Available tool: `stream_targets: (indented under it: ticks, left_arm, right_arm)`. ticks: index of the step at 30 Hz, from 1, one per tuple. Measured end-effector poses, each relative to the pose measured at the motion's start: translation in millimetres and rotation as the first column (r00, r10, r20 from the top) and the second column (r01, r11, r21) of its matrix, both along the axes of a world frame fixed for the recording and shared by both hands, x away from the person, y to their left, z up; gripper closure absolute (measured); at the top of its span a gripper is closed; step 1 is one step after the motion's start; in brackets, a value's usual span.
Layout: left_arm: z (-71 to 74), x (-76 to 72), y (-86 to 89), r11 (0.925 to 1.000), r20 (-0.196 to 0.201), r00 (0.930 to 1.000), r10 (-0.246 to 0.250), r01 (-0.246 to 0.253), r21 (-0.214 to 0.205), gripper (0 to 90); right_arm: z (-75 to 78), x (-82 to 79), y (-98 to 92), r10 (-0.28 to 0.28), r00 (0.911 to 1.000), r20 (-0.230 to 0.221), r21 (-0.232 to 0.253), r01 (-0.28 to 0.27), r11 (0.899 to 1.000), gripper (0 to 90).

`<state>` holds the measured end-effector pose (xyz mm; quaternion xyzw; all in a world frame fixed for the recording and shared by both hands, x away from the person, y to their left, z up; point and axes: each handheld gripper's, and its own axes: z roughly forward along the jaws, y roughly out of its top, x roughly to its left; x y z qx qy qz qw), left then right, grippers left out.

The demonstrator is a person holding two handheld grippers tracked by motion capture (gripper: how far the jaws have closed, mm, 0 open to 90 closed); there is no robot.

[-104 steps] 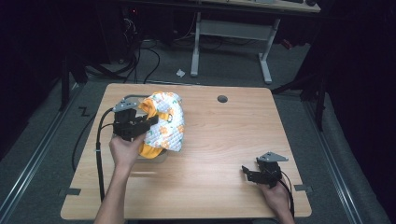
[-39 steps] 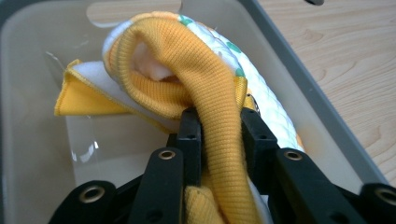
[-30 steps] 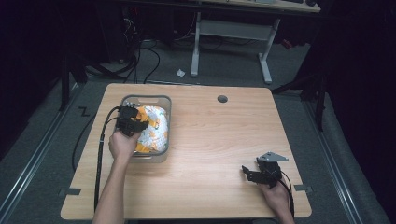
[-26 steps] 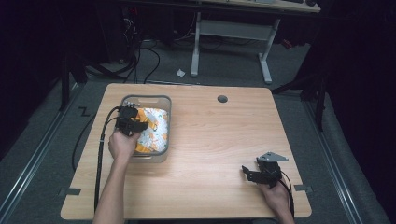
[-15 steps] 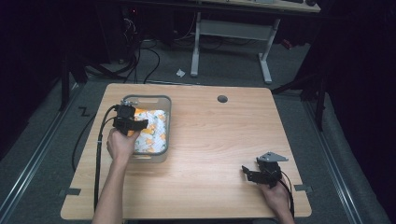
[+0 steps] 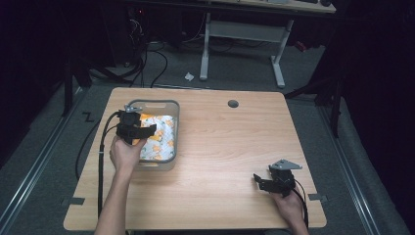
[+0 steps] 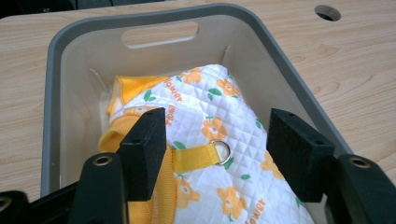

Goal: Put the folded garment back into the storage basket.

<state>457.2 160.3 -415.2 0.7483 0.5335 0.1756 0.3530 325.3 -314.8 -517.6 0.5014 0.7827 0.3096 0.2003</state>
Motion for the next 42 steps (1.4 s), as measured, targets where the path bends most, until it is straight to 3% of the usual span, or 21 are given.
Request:
stream_targets:
  ticks: [23, 42]
  left_arm:
    - [18.2, -40.2, -0.2, 0.9966, 0.095, 0.9947, -0.038, 0.045, -0.069, 36.2]
    - [19.9, -61.3, -17.3, 0.9899, 0.117, 0.9889, -0.092, 0.104, -0.097, 35.1]
  right_arm:
    - [0.0, 0.0, 0.0, 0.000, 1.0000, 0.000, 0.000, 0.000, 1.000, 25.0]
    - [0.0, 0.0, 0.0, 0.000, 1.0000, 0.000, 0.000, 0.000, 1.000, 25.0]
